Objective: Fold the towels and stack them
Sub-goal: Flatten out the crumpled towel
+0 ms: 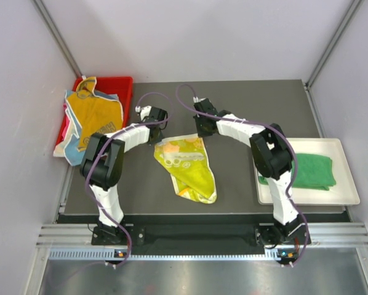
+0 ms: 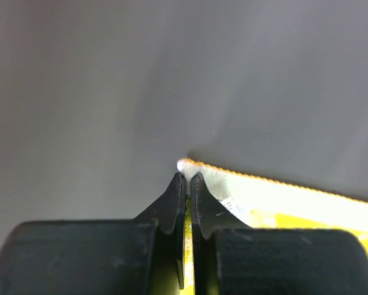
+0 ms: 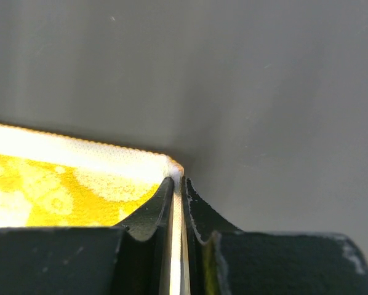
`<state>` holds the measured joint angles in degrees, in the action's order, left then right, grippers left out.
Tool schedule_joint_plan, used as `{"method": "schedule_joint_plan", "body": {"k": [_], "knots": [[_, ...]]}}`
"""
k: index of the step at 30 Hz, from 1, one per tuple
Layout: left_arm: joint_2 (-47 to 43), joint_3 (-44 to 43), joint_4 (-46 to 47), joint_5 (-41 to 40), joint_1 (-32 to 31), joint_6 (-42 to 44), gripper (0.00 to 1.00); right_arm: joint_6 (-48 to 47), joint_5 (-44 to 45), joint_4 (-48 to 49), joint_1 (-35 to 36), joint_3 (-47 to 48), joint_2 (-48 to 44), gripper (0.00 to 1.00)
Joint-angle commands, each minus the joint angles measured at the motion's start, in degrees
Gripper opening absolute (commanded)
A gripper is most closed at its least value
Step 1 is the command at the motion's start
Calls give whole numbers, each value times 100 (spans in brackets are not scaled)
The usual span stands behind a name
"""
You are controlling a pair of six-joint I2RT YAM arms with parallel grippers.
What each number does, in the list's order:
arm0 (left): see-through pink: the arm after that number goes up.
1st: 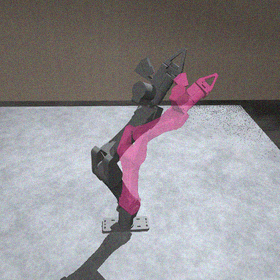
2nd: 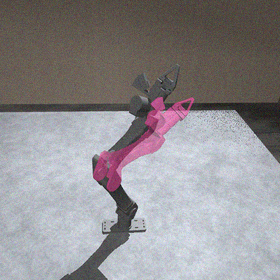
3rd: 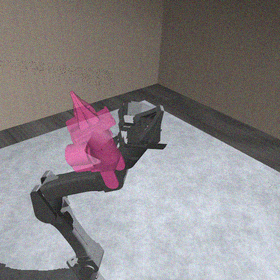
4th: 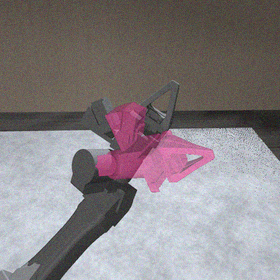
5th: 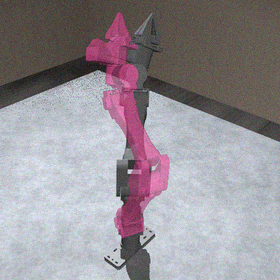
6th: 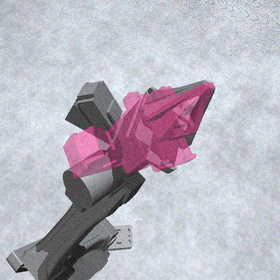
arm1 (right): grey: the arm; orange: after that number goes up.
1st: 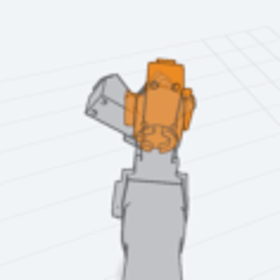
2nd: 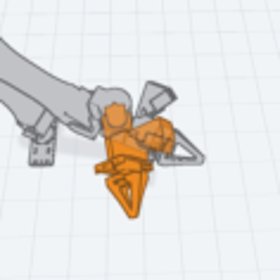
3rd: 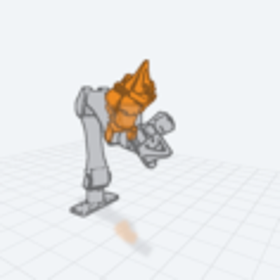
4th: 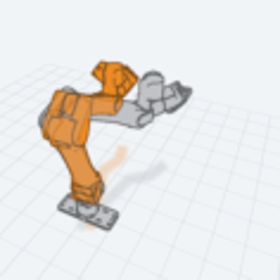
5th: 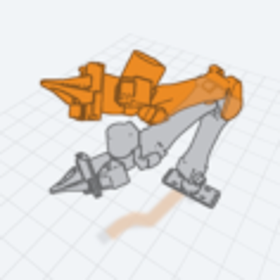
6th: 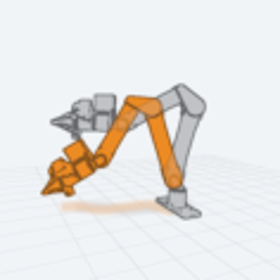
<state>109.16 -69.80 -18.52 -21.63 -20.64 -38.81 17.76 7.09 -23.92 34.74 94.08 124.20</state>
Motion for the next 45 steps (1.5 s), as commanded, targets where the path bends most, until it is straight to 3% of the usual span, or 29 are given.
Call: {"method": "schedule_joint_plan", "body": {"k": [1,10,18,22,29,35,37,41,45], "knots": [[-395,-236,-265,9,87,242,0,-9,169,247,-38,-126,-773,5],[-2082,-166,-731,370,-431,734,0,70,266,581,-12,-1048,-2705,0],[-4006,36,-1574,168,-1784,1068,0,-88,556,407,419,-1797,-4710,0],[-4964,116,-1794,325,-2303,1103,0,-211,898,152,1069,-1920,-5746,0],[-6187,-173,-1918,1204,-2383,1296,0,-247,1838,-262,2299,-1622,-6575,0],[-6022,-533,-1743,696,-2374,1420,0,-439,2453,-350,2582,-1182,-6471,0],[-5724,-666,-1760,82,-2374,1359,0,-615,2822,-332,2547,-1007,-6295,0],[-5134,-1272,-1839,-798,-2286,1271,0,-686,2552,-280,1653,-726,-5978,0],[-5037,-1633,-1480,-501,-2277,1533,0,-782,2121,-296,1255,-462,-6074,0]]}}
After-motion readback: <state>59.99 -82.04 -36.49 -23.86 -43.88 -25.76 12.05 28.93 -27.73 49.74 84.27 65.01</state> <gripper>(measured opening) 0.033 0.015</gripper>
